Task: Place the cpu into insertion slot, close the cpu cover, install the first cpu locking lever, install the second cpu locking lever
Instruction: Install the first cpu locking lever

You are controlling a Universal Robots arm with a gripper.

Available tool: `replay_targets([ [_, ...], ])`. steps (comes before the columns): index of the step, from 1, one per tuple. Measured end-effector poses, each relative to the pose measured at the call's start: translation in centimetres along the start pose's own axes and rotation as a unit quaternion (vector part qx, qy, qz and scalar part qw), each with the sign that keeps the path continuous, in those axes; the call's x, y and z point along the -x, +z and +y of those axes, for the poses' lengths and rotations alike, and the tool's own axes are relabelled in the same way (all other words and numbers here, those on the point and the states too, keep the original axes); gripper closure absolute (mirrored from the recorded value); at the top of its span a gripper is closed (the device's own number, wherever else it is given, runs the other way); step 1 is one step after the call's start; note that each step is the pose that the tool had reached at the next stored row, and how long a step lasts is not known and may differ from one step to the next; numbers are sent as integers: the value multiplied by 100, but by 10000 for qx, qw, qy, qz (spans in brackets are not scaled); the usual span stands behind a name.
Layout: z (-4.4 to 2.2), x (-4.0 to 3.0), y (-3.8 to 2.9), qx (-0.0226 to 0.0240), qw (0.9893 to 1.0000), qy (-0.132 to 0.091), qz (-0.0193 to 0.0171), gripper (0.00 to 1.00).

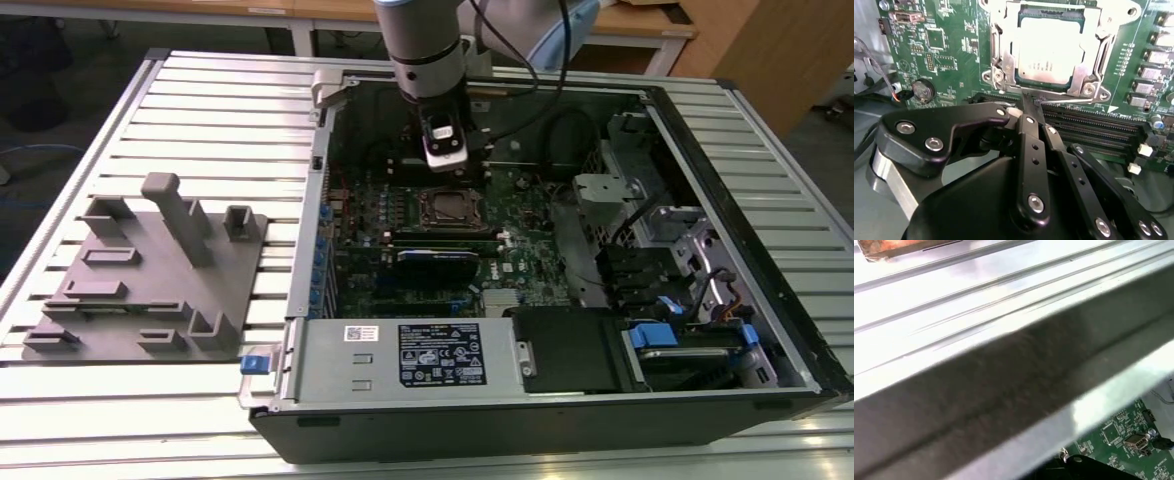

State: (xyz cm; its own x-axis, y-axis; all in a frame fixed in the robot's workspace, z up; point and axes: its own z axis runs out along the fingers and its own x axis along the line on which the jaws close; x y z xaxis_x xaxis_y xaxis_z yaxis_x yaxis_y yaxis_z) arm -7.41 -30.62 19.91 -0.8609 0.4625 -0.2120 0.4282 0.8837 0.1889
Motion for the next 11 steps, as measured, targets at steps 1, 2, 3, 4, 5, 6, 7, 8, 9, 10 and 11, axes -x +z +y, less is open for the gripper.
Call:
replay_targets([
  [1,3,-5,-1,0,10000,0,0,89],
  [2,4,-11,-2,0,10000,0,0,89],
  [3,4,-13,-2,0,10000,0,-1,89],
  [4,4,-14,-2,2,10000,-1,-3,89],
  [5,3,-17,-2,6,10000,-1,-10,89],
  [6,1,-20,-2,11,10000,-1,-20,89],
  [7,-1,-25,0,19,10000,-2,-34,89],
  [8,-4,-30,2,29,10000,-4,-52,89],
  [9,-7,-35,5,41,10000,-4,-68,89],
  [10,-9,-39,7,52,10000,-4,-81,89],
  [11,-10,-40,8,59,9999,-5,-93,89],
])
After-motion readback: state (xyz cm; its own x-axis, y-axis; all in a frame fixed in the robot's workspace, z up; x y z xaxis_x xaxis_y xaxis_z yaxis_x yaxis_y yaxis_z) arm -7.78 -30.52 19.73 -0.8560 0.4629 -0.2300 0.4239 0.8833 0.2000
